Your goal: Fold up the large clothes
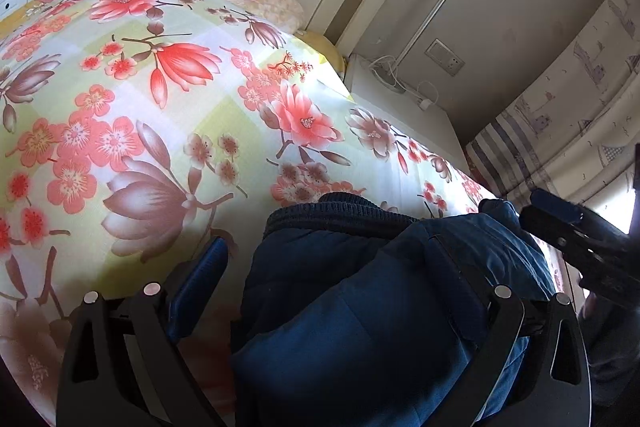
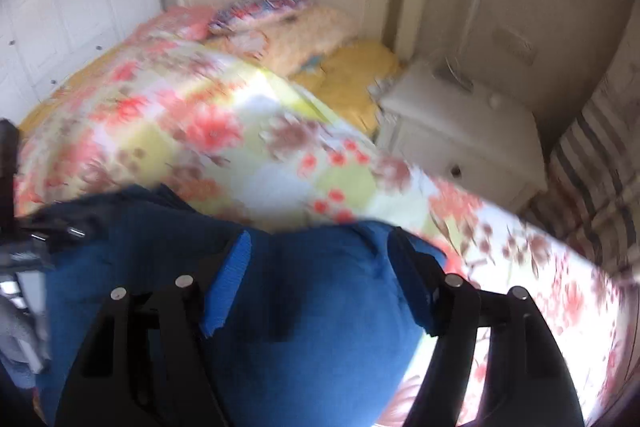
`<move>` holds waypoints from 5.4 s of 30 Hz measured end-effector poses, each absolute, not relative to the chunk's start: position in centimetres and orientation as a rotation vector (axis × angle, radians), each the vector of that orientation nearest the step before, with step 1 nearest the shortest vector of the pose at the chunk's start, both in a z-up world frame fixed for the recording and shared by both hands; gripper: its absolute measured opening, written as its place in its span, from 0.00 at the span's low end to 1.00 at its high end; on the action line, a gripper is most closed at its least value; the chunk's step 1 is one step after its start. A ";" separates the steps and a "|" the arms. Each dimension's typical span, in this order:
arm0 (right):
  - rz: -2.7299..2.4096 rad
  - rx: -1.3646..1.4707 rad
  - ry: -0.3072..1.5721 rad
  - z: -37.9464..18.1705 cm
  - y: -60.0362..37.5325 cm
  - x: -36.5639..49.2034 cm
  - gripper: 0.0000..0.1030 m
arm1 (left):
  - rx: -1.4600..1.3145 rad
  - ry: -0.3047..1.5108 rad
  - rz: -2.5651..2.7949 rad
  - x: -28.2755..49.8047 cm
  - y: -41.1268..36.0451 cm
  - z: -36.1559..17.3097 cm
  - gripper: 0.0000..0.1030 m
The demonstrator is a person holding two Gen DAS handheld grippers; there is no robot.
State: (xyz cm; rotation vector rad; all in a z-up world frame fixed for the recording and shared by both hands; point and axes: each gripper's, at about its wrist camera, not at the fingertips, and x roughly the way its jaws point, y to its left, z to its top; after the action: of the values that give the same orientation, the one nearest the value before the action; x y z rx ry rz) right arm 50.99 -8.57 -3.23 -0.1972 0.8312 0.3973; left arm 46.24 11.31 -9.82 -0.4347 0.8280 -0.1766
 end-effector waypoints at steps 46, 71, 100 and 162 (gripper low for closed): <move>0.494 -0.205 0.703 -5.4 -10.4 27.8 0.97 | -0.060 0.791 -0.142 27.7 8.1 -8.9 0.96; 0.510 -0.259 0.834 -3.8 -2.1 44.3 0.87 | -0.179 0.772 -0.163 27.2 9.8 -8.6 0.96; -0.015 0.079 0.328 -0.3 -9.3 0.4 0.98 | 0.108 0.358 0.013 0.9 8.3 1.9 0.96; 0.007 0.058 0.311 0.5 -9.1 0.4 0.98 | 0.139 0.371 0.015 0.8 8.7 1.8 0.96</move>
State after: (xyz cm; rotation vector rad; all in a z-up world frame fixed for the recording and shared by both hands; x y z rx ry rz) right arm 0.38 -9.11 0.51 0.0579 0.3113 0.0074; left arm 0.83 8.65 1.82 0.1395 0.3706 0.0146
